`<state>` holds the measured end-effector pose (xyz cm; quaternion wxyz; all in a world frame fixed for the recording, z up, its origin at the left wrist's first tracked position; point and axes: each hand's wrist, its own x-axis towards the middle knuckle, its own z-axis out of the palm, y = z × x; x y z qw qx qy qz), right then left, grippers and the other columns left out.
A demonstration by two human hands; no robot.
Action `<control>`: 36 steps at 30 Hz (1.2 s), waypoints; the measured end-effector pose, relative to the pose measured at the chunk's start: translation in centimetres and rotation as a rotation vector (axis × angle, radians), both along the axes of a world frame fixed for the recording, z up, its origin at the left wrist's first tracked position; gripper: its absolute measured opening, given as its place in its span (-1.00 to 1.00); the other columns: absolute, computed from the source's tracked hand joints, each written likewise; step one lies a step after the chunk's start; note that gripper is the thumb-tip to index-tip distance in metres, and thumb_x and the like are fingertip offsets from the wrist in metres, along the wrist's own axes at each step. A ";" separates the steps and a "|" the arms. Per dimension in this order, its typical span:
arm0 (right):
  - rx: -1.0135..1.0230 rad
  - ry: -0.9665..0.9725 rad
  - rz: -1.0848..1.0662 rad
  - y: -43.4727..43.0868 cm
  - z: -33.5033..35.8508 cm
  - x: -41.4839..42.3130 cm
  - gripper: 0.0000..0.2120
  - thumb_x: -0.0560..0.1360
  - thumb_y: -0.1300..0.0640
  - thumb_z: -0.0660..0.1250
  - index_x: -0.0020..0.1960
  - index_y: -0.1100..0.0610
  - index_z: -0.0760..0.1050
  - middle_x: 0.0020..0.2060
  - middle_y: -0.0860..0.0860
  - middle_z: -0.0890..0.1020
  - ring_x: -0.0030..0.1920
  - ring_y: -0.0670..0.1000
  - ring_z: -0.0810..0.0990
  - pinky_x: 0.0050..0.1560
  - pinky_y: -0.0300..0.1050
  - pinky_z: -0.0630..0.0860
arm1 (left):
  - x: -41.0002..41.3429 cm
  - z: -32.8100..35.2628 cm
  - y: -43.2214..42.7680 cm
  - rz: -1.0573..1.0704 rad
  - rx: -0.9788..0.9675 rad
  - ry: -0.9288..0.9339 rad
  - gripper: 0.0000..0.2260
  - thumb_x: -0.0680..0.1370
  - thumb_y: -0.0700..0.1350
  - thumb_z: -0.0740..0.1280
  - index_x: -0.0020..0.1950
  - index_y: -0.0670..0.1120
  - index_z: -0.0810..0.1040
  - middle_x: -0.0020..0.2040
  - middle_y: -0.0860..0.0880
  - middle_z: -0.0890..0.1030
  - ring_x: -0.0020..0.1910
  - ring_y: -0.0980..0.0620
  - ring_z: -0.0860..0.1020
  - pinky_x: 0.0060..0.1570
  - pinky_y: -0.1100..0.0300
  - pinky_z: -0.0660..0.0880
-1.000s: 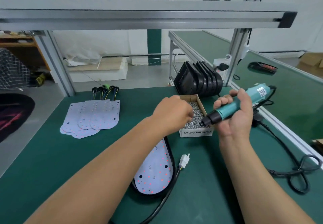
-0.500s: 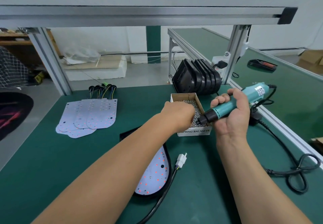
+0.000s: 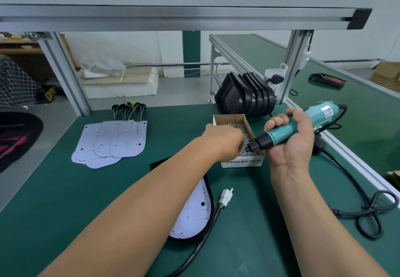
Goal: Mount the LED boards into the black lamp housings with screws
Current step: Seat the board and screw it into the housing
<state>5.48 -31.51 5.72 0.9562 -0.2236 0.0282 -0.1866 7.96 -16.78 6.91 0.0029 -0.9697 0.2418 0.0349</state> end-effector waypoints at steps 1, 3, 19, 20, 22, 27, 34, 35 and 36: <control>0.003 0.000 0.001 -0.1 0.0 0.0 -0.89 0.61 0.19 0.33 -0.09 0.14 0.49 -0.33 -0.01 0.46 -0.35 -0.04 0.48 -0.27 -0.17 0.53 | 0.0 0.0 0.1 -0.002 0.002 -0.001 -0.86 0.62 -0.19 0.29 -0.12 -0.04 0.53 -0.20 -0.01 0.51 -0.17 -0.11 0.44 -0.03 -0.03 0.29; 0.011 0.002 0.001 -0.1 0.1 0.0 -0.89 0.61 0.20 0.33 -0.10 0.14 0.49 -0.32 -0.01 0.45 -0.35 -0.04 0.47 -0.27 -0.17 0.52 | -0.2 -0.2 0.3 0.003 0.000 0.001 -0.81 0.60 -0.24 0.26 -0.19 -0.05 0.45 -0.25 -0.01 0.45 -0.25 -0.08 0.38 -0.04 -0.01 0.29; -0.034 -0.041 0.087 2.2 0.9 -1.1 -0.90 0.61 0.20 0.33 -0.09 0.13 0.51 -0.32 -0.01 0.45 -0.34 -0.06 0.49 -0.27 -0.17 0.55 | -5.9 3.1 9.4 0.131 -0.913 0.055 -0.93 0.56 -0.02 0.49 -0.13 0.10 0.72 -0.19 0.05 0.70 -0.21 0.09 0.63 -0.15 0.09 0.53; -0.046 -0.049 0.112 2.8 1.0 -1.4 -0.91 0.61 0.20 0.33 -0.08 0.13 0.51 -0.31 -0.01 0.45 -0.33 -0.06 0.49 -0.27 -0.17 0.55 | -7.0 2.7 10.4 0.158 -0.977 0.073 -0.93 0.56 -0.02 0.49 -0.12 0.10 0.71 -0.18 0.01 0.71 -0.22 0.09 0.63 -0.15 0.10 0.55; -0.066 -0.071 0.163 4.0 1.3 -2.1 -0.92 0.62 0.19 0.33 -0.06 0.14 0.51 -0.30 0.00 0.46 -0.33 -0.05 0.49 -0.27 -0.17 0.54 | -9.2 1.8 12.5 0.197 -1.103 0.113 -0.92 0.57 -0.07 0.51 -0.10 0.10 0.72 -0.17 0.03 0.73 -0.21 0.17 0.62 -0.18 0.28 0.55; -0.093 -0.134 0.236 6.6 2.4 -4.2 -0.91 0.64 0.18 0.32 -0.05 0.14 0.53 -0.28 0.01 0.45 -0.32 -0.04 0.48 -0.26 -0.16 0.54 | -12.7 -0.1 15.7 0.296 -1.384 0.215 -0.87 0.43 -0.03 0.58 -0.03 0.04 0.79 -0.12 0.00 0.76 -0.13 0.10 0.69 -0.03 0.26 0.63; 0.013 -0.162 0.201 9.3 4.4 -5.2 -0.90 0.62 0.20 0.34 -0.07 0.13 0.49 -0.30 -0.01 0.45 -0.33 -0.04 0.50 -0.24 -0.14 0.56 | -12.6 -0.7 15.6 0.332 -1.532 0.405 -0.89 0.51 -0.20 0.55 0.01 -0.06 0.79 -0.15 -0.07 0.71 -0.15 0.04 0.67 -0.12 0.09 0.68; 0.016 -0.154 0.190 9.7 4.4 -5.1 -0.90 0.62 0.20 0.34 -0.07 0.13 0.49 -0.30 -0.01 0.46 -0.33 -0.04 0.50 -0.24 -0.13 0.56 | -12.5 -0.8 15.6 0.340 -1.496 0.368 -0.90 0.55 -0.22 0.52 -0.01 -0.04 0.79 -0.16 -0.06 0.72 -0.16 0.06 0.67 -0.18 0.13 0.67; 0.017 -0.145 0.181 10.0 4.4 -5.0 -0.90 0.62 0.20 0.34 -0.07 0.13 0.49 -0.30 -0.01 0.46 -0.33 -0.04 0.50 -0.23 -0.13 0.56 | -12.5 -0.8 15.5 0.345 -1.462 0.327 -0.87 0.57 -0.24 0.50 -0.03 -0.01 0.79 -0.16 -0.05 0.73 -0.19 0.07 0.67 -0.23 0.16 0.64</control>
